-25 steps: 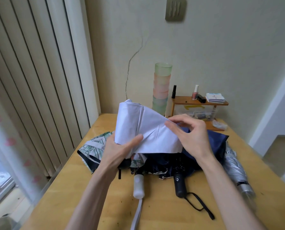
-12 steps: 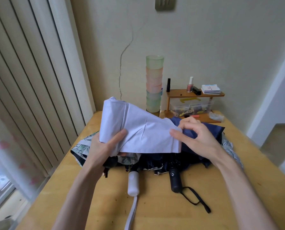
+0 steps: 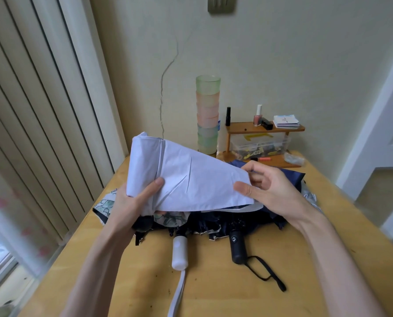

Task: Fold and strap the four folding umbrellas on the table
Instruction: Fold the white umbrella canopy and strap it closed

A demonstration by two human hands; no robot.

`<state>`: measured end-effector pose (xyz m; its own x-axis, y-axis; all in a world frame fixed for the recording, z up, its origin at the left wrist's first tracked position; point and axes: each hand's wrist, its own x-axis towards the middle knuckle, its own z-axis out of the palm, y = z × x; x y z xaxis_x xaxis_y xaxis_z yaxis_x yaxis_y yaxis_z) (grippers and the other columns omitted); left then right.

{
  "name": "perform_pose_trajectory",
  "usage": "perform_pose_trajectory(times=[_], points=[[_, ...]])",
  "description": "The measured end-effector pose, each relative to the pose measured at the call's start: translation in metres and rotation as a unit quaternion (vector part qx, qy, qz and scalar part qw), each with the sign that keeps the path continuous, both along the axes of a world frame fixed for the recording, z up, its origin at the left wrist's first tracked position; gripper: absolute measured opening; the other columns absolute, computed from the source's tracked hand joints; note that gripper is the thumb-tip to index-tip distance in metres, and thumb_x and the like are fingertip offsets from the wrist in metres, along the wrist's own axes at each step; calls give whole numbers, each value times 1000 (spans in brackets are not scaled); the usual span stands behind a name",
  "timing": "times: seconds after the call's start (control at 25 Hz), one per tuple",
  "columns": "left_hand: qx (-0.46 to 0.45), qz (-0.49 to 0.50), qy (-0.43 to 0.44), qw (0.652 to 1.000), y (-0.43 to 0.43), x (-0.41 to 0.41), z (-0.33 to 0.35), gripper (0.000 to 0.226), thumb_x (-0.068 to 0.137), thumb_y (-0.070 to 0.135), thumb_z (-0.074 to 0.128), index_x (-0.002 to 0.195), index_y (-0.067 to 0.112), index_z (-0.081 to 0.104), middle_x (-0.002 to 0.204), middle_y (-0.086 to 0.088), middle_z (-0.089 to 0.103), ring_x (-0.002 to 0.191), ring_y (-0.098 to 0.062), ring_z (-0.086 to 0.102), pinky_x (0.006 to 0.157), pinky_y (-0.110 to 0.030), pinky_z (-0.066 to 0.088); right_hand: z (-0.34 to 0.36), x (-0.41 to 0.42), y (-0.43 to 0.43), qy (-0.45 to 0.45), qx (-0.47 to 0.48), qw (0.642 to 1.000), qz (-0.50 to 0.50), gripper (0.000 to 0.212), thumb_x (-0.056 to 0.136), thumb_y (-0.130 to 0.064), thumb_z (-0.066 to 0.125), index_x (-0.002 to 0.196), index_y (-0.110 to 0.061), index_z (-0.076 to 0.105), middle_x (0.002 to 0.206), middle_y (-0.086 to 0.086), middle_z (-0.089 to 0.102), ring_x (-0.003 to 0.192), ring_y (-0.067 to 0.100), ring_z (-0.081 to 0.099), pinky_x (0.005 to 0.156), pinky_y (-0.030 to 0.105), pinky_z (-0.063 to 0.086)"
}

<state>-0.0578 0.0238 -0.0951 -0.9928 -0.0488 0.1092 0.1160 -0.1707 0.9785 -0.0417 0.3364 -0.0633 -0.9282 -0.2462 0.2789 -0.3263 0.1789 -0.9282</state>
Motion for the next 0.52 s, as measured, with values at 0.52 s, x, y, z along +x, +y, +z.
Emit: perform_pose_trajectory(times=[0.52], points=[[7, -23, -1, 1000, -8, 1, 2, 47, 80, 26, 87, 120, 7, 70, 106, -10, 78, 80, -30, 73, 60, -39, 61, -3, -5, 4, 8, 17, 999, -36, 30, 79, -17, 87, 103, -7, 71, 93, 6, 82, 87, 18, 77, 76, 26, 59]])
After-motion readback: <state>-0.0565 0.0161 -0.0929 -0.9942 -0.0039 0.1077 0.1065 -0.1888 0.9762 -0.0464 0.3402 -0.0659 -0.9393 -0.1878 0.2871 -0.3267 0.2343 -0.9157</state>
